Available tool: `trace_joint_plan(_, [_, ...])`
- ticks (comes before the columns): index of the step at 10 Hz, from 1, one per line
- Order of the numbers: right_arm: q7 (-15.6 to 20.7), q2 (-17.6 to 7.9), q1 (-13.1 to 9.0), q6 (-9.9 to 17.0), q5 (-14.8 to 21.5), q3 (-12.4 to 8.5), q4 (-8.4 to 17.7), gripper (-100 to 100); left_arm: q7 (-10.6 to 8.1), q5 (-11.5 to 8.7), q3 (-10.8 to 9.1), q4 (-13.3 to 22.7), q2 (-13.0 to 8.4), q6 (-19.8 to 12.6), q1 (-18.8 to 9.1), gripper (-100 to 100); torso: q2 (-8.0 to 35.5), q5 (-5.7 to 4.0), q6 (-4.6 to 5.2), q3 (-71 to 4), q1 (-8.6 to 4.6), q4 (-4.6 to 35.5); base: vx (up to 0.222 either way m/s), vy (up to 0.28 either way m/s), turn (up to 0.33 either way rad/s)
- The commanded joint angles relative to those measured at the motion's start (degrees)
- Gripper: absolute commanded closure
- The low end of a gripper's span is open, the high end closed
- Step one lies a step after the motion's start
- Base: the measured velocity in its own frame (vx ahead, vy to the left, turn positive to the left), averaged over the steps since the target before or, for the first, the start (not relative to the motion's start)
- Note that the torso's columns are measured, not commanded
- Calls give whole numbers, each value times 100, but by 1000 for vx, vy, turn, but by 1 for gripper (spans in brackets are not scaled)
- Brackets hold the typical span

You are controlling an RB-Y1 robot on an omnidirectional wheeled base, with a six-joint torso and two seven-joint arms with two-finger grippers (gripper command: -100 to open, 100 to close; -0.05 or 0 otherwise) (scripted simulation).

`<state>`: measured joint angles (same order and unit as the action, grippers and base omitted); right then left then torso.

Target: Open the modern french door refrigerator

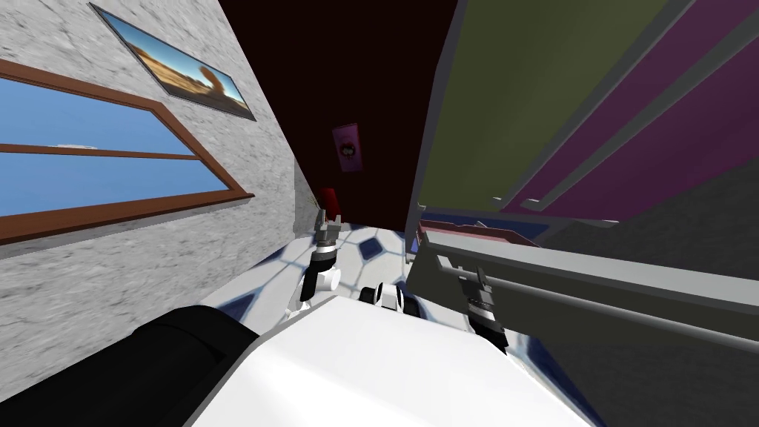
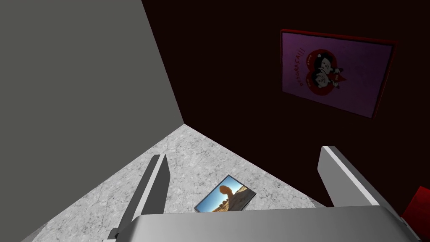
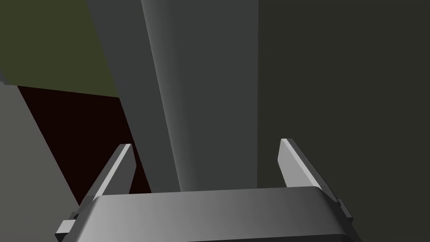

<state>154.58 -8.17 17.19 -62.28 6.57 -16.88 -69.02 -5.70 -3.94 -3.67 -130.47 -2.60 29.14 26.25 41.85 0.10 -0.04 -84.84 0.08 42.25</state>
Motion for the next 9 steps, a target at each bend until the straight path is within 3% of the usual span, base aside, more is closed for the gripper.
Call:
trace_joint_plan(1, [-212,-215,-110,345,-30,-90,-219,-100,0,0,0,0,0,0,0,0,7,0,-1,3,0,1,-21,78,-6])
trace_joint_plan(6, [-574,-586,-269,940,-74,-236,-592,-100,0,0,0,0,0,0,0,0,76,19,13,40,10,31,-34,63,-10])
trace_joint_plan(7, [-533,-528,-197,899,-56,-191,-518,-100,0,0,0,0,0,0,0,0,91,38,17,44,22,48,-15,19,-6])
trace_joint_plan(8, [-550,-531,-187,949,-54,-192,-522,0,0,0,-1,0,-1,0,0,0,85,28,10,44,23,38,0,0,0])
trace_joint_plan(9, [-550,-524,-174,956,-51,-185,-503,0,0,0,-1,0,-1,0,0,0,69,20,5,36,19,28,0,0,0])
